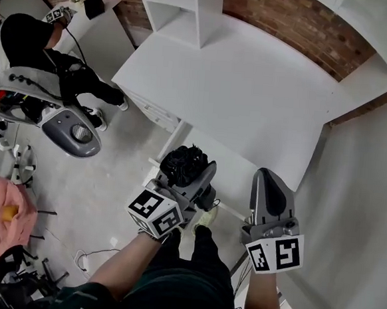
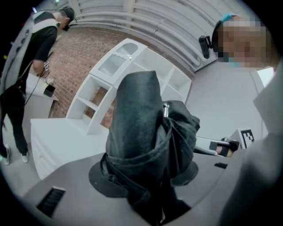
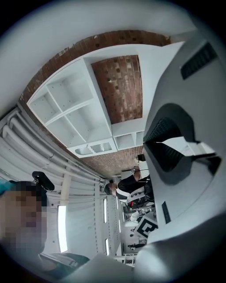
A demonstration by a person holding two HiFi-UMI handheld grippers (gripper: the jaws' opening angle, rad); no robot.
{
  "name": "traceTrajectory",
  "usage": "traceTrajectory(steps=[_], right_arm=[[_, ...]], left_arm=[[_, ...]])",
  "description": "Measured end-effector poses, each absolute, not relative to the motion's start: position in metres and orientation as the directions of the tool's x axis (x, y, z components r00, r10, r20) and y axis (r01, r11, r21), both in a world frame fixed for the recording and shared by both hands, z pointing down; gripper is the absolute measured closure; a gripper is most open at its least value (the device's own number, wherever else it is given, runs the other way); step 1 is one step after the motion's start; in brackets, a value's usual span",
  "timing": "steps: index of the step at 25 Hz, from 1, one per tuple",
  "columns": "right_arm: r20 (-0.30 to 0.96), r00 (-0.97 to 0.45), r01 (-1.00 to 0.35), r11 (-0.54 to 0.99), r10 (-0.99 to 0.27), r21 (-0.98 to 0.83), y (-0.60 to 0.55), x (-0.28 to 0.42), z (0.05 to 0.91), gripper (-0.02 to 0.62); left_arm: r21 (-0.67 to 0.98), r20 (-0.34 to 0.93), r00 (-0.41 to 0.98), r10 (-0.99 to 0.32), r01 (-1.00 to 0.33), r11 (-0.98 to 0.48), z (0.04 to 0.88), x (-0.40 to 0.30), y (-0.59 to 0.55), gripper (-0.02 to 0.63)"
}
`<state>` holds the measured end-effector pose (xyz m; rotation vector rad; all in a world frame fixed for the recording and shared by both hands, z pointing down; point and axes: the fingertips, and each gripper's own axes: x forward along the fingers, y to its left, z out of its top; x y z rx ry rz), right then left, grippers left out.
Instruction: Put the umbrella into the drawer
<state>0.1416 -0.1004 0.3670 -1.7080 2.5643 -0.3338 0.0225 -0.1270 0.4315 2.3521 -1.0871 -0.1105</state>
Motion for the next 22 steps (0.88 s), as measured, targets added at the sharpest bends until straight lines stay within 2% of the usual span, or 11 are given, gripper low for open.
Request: traceTrajectory(steps=[7,12,22], right_arm=[[0.127,-0.389,-0.907,0.355,-0.913,-0.224,-0.127,0.139,0.410,0.592],[0.157,-0.406,-0.902,0.368,-0.900,-0.225,-0.133,0.144,0.435,0.592],[0.221,-0.452,-0.879,0.388,-0.864,-0.279,-0.153,0.146,0.492,0.592]], left_arm=[[0.645,0.223,0.596,-0.771,-0.683,-0.342,0.511,0.024,-0.157,0.391],[0.750,0.294,0.515,-0.805,-0.647,-0.140,0.571,0.023,-0.170,0.390],[0.715,0.491,0.411,-0.768,-0.694,0.085,0.684,0.022,-0.177,0.388]])
